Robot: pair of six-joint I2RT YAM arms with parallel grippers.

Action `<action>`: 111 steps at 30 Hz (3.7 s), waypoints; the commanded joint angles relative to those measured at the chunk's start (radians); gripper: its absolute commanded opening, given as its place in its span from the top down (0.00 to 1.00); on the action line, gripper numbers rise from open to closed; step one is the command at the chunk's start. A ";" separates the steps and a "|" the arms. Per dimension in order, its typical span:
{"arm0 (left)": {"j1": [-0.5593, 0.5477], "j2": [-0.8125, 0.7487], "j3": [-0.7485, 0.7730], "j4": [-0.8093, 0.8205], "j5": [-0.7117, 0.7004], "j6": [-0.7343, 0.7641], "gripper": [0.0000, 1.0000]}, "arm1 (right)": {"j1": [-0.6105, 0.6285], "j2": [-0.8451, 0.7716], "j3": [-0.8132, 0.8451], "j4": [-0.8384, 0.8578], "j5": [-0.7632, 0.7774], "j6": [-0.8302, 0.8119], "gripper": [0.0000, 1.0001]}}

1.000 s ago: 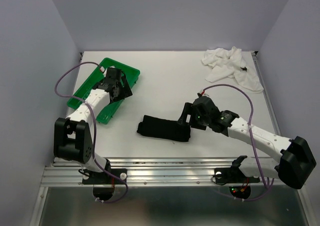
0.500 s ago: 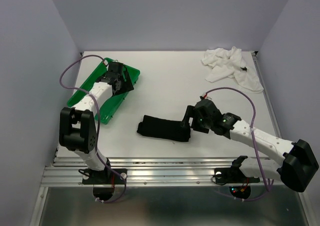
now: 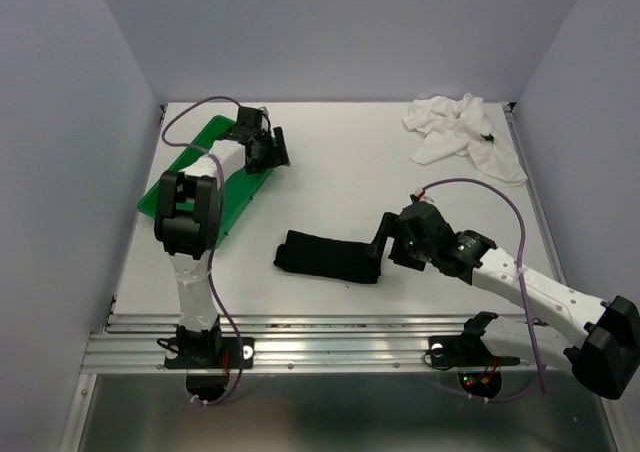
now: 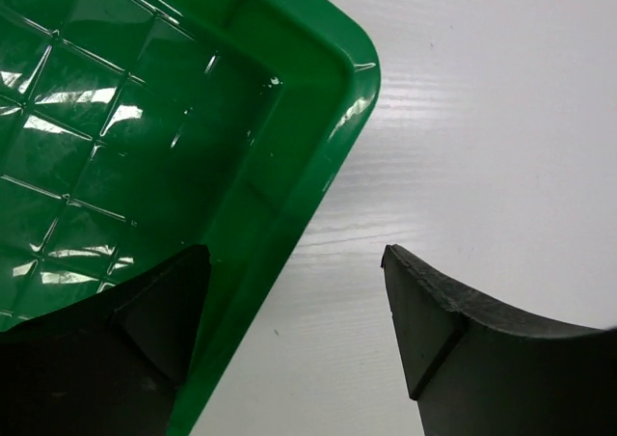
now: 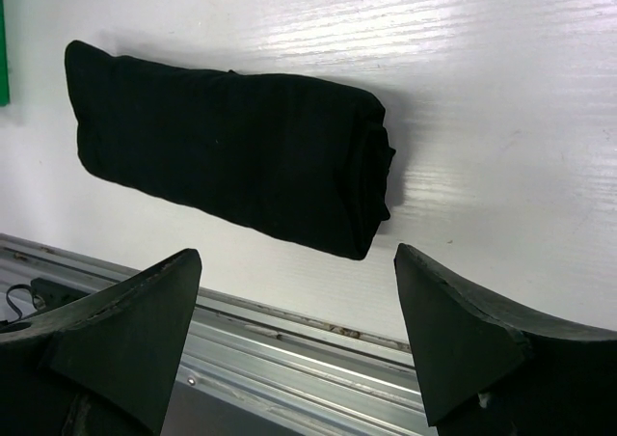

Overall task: Roll the t-shirts
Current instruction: Move the bin to the center of the board, then pick up the T-shirt from the center of the board.

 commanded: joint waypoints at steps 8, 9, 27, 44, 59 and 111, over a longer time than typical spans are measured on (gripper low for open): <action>-0.190 -0.079 -0.003 0.015 0.206 0.177 0.26 | 0.006 -0.012 -0.009 -0.018 0.042 0.026 0.13; -0.201 -0.079 -0.003 0.013 0.207 0.191 0.26 | 0.006 -0.008 -0.009 -0.014 0.041 0.025 0.12; -0.236 -0.465 -0.030 -0.111 0.161 0.084 0.23 | 0.006 0.044 -0.234 0.295 -0.100 0.114 0.09; -0.243 -1.111 -0.811 -0.051 0.048 -0.416 0.14 | -0.033 0.217 -0.289 0.509 -0.114 0.108 0.60; -0.276 -1.186 -0.994 -0.074 0.052 -0.583 0.05 | -0.099 0.173 -0.236 0.328 -0.173 -0.102 0.92; -0.338 -0.824 -1.071 0.199 0.049 -0.511 0.12 | -0.099 0.245 -0.160 0.305 -0.197 -0.138 0.92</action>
